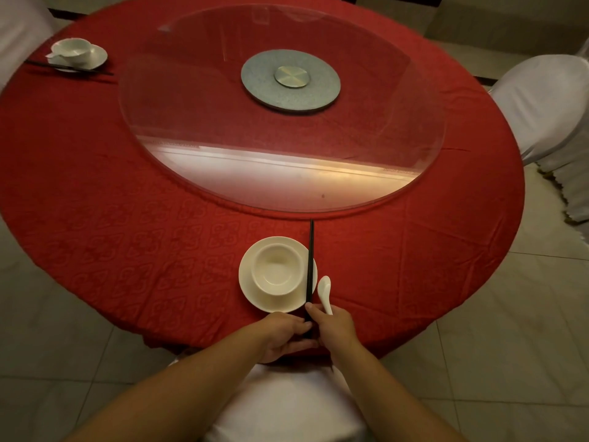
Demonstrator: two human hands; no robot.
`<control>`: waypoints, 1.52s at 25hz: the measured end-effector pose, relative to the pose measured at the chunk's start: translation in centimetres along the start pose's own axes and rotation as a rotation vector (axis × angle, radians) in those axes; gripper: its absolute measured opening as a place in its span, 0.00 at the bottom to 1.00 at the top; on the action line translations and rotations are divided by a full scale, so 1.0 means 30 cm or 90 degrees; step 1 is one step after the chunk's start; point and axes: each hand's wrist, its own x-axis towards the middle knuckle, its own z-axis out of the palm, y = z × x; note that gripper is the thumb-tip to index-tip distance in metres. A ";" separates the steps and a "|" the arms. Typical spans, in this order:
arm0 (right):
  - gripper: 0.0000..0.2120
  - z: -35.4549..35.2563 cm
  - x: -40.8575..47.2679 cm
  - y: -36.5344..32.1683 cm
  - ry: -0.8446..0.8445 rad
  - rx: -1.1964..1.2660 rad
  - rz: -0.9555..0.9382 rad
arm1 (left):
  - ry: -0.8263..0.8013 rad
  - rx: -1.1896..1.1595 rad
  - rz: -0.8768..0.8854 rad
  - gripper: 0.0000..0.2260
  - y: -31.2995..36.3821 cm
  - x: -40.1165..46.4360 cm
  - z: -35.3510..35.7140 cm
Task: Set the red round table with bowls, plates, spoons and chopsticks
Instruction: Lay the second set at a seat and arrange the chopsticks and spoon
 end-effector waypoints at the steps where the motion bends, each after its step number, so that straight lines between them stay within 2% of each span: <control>1: 0.05 0.001 0.000 -0.001 0.001 0.001 -0.001 | 0.000 -0.001 0.003 0.14 0.001 0.000 0.001; 16: 0.06 0.002 -0.003 -0.020 0.010 -0.028 0.002 | 0.015 -0.020 0.008 0.13 0.004 -0.006 0.005; 19: 0.14 -0.002 -0.007 -0.029 0.059 -0.060 -0.038 | 0.047 0.049 -0.016 0.16 0.009 -0.032 -0.016; 22: 0.24 -0.027 0.006 -0.069 0.136 -0.124 -0.038 | 0.142 0.233 -0.023 0.17 0.043 -0.080 -0.116; 24: 0.20 -0.044 0.025 -0.111 0.153 -0.170 -0.054 | 0.252 0.292 0.014 0.11 0.095 -0.117 -0.210; 26: 0.15 -0.048 0.042 -0.155 0.139 -0.238 -0.097 | 0.378 0.297 0.099 0.05 0.158 -0.148 -0.289; 28: 0.14 -0.043 0.053 -0.194 0.097 -0.270 -0.158 | 0.483 0.294 0.215 0.07 0.216 -0.157 -0.334; 29: 0.13 -0.040 0.057 -0.213 0.073 -0.287 -0.192 | 0.503 0.288 0.264 0.08 0.239 -0.157 -0.337; 31: 0.12 -0.030 0.058 -0.250 0.033 -0.329 -0.246 | 0.481 0.267 0.321 0.06 0.267 -0.147 -0.310; 33: 0.10 -0.015 0.064 -0.272 0.008 -0.353 -0.270 | 0.427 0.238 0.325 0.07 0.271 -0.122 -0.272; 35: 0.09 0.008 0.068 -0.283 -0.004 -0.387 -0.270 | 0.391 0.205 0.314 0.12 0.264 -0.095 -0.241; 38: 0.08 0.041 0.075 -0.287 -0.010 -0.458 -0.266 | 0.393 0.178 0.309 0.17 0.249 -0.069 -0.226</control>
